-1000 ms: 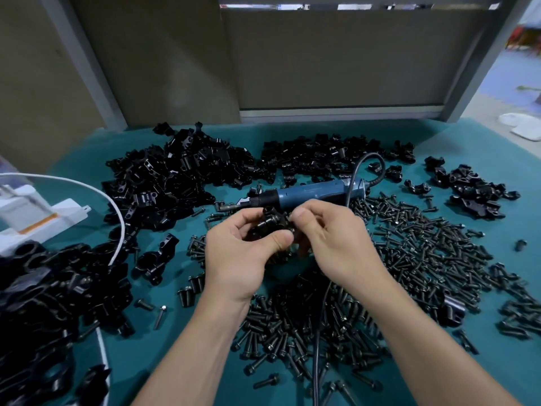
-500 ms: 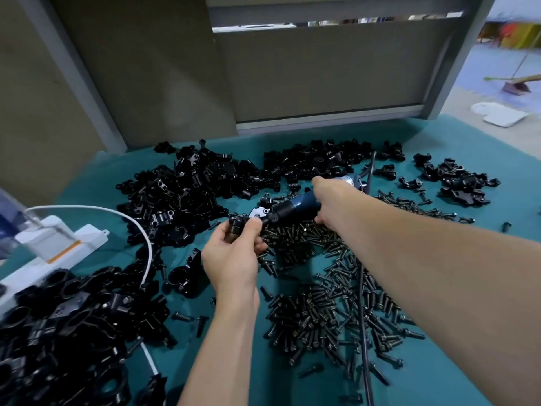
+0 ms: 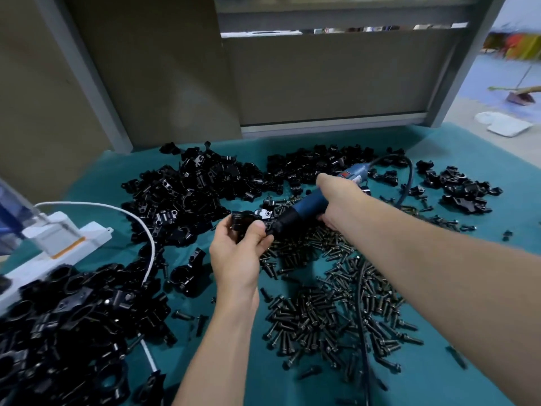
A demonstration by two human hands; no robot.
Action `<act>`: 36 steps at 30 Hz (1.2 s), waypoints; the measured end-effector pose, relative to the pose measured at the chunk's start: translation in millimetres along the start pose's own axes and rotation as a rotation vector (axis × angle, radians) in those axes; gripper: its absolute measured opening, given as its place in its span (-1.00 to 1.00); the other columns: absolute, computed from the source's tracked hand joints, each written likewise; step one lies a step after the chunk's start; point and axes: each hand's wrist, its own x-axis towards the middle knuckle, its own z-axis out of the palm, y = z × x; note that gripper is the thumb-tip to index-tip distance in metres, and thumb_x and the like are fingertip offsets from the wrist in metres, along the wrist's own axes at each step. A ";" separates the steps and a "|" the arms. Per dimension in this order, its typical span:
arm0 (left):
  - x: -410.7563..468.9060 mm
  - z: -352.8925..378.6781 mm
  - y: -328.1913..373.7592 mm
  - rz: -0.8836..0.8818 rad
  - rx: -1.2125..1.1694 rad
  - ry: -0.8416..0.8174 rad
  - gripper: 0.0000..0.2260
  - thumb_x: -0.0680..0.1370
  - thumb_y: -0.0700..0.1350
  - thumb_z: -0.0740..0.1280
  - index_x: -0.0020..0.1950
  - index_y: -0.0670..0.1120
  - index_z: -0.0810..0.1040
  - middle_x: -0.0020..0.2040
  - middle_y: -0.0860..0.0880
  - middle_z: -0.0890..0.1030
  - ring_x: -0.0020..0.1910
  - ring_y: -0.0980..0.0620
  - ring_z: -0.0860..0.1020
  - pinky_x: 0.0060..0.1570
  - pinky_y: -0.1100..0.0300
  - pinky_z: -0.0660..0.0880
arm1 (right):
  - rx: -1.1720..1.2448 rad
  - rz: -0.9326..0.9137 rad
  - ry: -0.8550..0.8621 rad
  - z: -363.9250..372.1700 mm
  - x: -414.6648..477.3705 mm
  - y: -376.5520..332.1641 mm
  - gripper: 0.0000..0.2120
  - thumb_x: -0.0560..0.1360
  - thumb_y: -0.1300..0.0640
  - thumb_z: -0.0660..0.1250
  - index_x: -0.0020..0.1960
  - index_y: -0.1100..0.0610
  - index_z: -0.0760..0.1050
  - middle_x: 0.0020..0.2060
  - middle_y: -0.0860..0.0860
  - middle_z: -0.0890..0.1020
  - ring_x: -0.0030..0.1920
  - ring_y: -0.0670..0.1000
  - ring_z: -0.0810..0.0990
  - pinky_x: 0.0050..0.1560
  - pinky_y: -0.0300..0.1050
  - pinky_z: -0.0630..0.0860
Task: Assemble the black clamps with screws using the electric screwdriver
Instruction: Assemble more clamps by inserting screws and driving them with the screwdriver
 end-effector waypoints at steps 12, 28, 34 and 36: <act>-10.7 15.3 -14.7 0.106 0.238 -0.127 -0.88 0.65 -0.17 0.38 0.13 0.02 0.54 -0.17 -0.06 0.60 -0.36 0.13 0.50 -0.32 0.09 0.50 | 0.631 0.009 -0.306 -70.8 -25.3 30.1 -0.58 0.61 -0.15 0.38 0.26 0.14 0.45 0.09 0.20 0.63 -0.12 0.26 0.76 -0.07 0.27 0.70; -10.4 5.0 -11.6 -0.016 0.586 -0.317 -0.83 0.53 -0.27 0.53 -0.23 -0.06 0.70 -0.36 -0.03 0.65 -0.35 -0.03 0.68 -0.27 0.09 0.68 | 0.893 -0.164 -0.382 -85.5 -1.6 26.9 -0.82 0.49 0.43 0.24 -0.01 0.20 0.39 -0.40 0.07 0.41 -0.46 0.00 0.39 -0.39 -0.13 0.45; -12.7 -2.2 -7.9 -0.061 0.679 -0.497 -0.80 0.55 -0.26 0.52 -0.21 -0.01 0.68 -0.28 -0.02 0.68 -0.30 -0.07 0.70 -0.22 -0.01 0.70 | 0.964 -0.179 -0.249 -87.9 4.6 32.4 -0.79 0.49 0.45 0.24 -0.17 0.17 0.34 -0.39 0.08 0.41 -0.47 0.01 0.39 -0.37 -0.14 0.44; -12.1 -3.3 -7.2 -0.050 0.706 -0.537 -0.75 0.54 -0.25 0.53 -0.26 0.05 0.67 -0.27 0.03 0.68 -0.28 -0.06 0.70 -0.23 0.07 0.68 | 0.974 -0.193 -0.243 -88.6 6.5 32.0 -0.78 0.49 0.45 0.23 -0.19 0.17 0.34 -0.40 0.07 0.41 -0.48 0.01 0.39 -0.38 -0.15 0.44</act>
